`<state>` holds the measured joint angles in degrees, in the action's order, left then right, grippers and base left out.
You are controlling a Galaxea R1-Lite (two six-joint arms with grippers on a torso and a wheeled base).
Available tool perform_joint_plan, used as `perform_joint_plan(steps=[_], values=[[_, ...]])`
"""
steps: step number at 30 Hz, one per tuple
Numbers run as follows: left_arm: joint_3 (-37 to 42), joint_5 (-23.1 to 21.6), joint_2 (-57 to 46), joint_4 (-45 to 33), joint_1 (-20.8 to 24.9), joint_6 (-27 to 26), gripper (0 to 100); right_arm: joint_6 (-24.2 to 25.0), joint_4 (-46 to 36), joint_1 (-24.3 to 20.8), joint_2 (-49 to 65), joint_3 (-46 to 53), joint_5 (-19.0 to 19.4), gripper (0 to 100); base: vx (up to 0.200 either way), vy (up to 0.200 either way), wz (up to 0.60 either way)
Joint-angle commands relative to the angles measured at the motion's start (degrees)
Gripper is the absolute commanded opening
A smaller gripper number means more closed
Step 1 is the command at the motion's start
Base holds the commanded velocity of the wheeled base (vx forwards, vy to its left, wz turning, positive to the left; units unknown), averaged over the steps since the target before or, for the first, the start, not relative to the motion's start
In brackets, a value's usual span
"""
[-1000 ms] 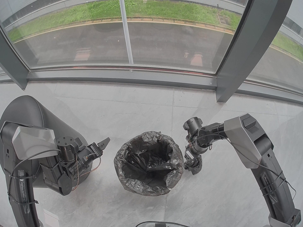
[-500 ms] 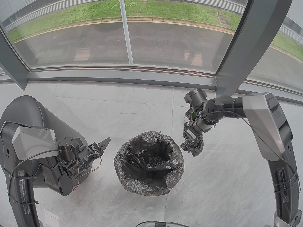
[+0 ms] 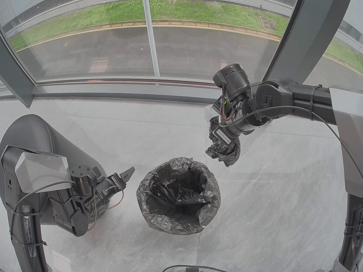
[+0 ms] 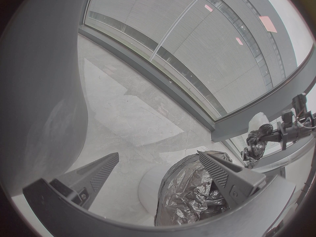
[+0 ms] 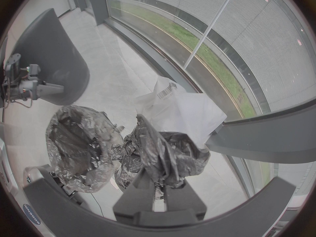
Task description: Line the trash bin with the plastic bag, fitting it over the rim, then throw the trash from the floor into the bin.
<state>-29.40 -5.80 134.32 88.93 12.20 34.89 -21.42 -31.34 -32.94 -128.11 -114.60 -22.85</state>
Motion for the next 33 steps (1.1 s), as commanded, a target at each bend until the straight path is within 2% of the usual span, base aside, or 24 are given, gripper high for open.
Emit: perform_joint_plan(steps=[1, 7, 12, 33], values=[[0.2, -0.1, 0.0, 0.0, 0.1, 0.1, 100, 0.1, -0.1, -3.4, 4.8, 0.0, -0.4, 0, 0.0, 0.0, 0.0], [0.2, -0.1, 0.0, 0.0, 0.1, 0.2, 100, 1.3, -4.4, -12.5, 8.6, 0.0, -0.4, 0, 0.0, 0.0, 0.0], [0.3, 0.0, -0.1, 0.0, 0.1, 0.2, 100, 3.0, -7.3, -16.5, 7.9, 0.0, -0.4, 0, 0.0, 0.0, 0.0], [1.5, -0.1, -3.4, 0.0, 0.0, 0.4, 100, 7.6, -7.1, -16.5, -3.9, 0.0, -1.1, 0, 0.0, 0.0, 0.0]])
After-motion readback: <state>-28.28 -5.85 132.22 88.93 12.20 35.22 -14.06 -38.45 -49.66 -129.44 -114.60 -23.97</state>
